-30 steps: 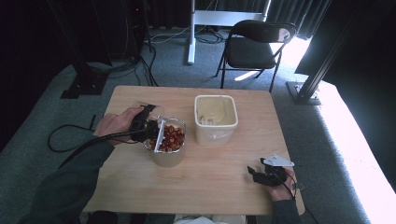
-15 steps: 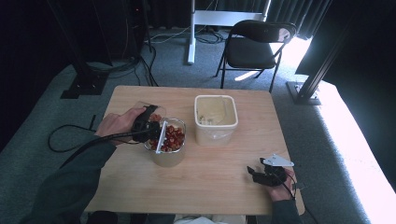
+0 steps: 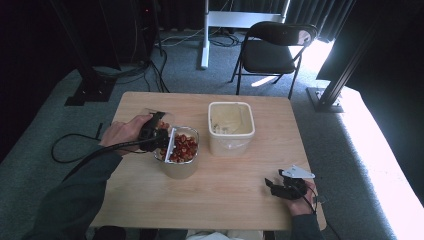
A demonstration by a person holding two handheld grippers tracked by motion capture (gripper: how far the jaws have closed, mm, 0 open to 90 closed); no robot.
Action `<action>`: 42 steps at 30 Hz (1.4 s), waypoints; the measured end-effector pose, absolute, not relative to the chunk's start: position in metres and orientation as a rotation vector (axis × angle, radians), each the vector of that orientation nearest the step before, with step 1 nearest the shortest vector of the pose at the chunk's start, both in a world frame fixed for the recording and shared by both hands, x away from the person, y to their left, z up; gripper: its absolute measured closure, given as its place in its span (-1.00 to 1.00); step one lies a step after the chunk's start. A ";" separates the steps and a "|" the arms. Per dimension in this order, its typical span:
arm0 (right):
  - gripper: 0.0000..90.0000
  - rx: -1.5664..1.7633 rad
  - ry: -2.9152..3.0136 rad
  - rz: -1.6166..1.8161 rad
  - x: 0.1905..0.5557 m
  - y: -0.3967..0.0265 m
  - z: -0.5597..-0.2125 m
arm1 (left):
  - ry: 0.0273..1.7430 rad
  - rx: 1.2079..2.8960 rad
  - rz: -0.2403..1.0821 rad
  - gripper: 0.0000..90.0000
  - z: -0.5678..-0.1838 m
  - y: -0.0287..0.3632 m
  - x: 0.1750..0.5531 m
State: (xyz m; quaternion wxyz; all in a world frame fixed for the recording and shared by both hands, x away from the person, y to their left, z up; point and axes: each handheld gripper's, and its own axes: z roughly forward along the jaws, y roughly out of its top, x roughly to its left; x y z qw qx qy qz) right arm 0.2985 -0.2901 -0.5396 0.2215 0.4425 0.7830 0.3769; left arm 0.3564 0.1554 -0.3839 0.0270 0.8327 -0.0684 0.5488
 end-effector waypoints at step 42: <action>-0.35 1.213 2.167 1.039 0.300 -0.289 -0.540 | 0.342 2.222 1.013 -0.12 -0.332 0.173 0.388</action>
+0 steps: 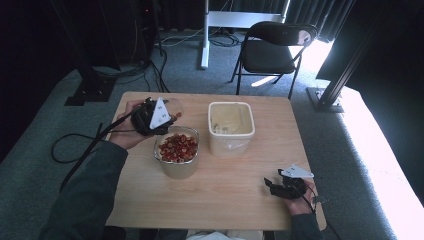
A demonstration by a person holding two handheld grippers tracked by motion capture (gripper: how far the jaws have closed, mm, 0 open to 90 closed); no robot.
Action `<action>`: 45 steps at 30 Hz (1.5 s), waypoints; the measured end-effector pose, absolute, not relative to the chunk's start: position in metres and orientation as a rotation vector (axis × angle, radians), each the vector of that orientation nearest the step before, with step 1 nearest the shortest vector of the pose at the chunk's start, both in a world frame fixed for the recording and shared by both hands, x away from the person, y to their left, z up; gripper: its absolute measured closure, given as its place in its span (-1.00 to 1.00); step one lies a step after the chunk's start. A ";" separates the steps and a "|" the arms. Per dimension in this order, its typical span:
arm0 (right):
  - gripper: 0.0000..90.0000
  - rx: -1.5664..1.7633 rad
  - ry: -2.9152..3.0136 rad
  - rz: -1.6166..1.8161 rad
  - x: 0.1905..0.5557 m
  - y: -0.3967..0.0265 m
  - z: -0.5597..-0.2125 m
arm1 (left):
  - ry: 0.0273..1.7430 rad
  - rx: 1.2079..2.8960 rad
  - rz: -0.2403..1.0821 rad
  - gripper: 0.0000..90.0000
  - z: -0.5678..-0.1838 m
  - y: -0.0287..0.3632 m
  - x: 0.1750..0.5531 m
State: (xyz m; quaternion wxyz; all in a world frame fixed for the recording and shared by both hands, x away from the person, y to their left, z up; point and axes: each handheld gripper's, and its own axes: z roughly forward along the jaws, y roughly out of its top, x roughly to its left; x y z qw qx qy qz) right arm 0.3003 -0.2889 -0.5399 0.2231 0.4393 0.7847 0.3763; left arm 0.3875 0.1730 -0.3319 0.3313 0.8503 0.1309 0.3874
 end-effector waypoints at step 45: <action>-0.35 1.212 2.166 1.050 0.299 -0.289 -0.540 | 0.584 1.972 0.477 -0.19 -0.344 0.063 0.453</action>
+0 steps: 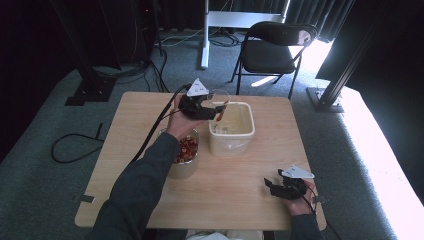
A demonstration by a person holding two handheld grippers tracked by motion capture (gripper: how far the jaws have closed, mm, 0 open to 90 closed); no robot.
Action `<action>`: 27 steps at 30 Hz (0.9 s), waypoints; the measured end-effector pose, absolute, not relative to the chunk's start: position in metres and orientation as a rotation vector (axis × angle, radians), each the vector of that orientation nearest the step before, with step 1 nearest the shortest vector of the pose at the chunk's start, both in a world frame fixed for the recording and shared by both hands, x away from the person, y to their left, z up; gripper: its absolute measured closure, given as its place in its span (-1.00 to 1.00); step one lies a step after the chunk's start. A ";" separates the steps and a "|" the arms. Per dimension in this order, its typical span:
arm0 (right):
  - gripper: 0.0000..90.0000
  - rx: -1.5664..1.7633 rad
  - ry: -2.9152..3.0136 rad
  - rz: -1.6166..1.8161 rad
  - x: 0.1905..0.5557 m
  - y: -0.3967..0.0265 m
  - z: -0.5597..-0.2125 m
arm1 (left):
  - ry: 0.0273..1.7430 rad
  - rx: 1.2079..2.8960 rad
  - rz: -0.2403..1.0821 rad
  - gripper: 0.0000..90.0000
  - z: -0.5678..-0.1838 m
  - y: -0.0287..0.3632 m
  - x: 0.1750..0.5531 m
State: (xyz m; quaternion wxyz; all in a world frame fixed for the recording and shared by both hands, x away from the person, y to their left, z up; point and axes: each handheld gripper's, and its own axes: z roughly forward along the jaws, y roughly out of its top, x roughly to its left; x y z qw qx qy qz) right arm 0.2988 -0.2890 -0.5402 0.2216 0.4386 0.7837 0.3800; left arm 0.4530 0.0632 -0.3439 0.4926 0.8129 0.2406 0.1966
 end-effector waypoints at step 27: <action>-0.35 1.213 2.169 1.047 0.298 -0.289 -0.540 | 0.556 2.036 0.464 -0.62 -0.317 0.063 0.451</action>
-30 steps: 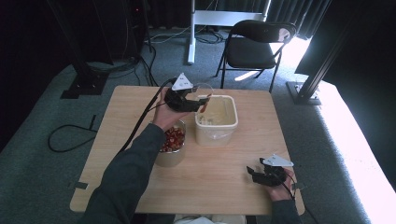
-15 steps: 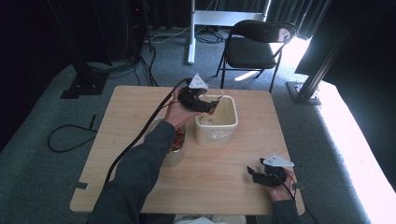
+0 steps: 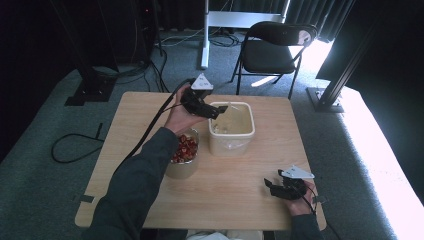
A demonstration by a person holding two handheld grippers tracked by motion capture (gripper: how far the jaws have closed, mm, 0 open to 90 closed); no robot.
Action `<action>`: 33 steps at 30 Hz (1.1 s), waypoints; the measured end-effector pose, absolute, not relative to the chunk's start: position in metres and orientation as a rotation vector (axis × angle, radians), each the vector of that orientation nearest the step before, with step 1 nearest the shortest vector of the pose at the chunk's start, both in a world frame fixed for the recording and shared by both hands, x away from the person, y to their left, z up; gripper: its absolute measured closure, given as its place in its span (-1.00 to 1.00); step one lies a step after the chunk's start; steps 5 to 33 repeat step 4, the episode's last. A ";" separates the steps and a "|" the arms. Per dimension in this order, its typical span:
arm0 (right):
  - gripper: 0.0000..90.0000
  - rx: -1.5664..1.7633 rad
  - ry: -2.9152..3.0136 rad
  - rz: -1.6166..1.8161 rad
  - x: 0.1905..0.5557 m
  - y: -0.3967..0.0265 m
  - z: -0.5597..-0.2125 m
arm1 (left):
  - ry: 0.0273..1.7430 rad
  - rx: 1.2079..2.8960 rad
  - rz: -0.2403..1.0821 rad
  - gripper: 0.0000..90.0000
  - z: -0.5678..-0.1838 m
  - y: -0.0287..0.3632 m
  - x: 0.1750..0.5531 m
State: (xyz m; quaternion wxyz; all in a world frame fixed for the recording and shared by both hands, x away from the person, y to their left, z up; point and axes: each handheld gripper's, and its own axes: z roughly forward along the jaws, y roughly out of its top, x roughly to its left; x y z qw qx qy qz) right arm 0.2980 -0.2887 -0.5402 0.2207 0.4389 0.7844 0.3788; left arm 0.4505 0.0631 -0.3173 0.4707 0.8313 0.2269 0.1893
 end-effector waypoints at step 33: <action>-0.38 1.218 2.179 1.043 0.300 -0.288 -0.541 | 0.569 2.002 0.500 -0.61 -0.306 0.082 0.443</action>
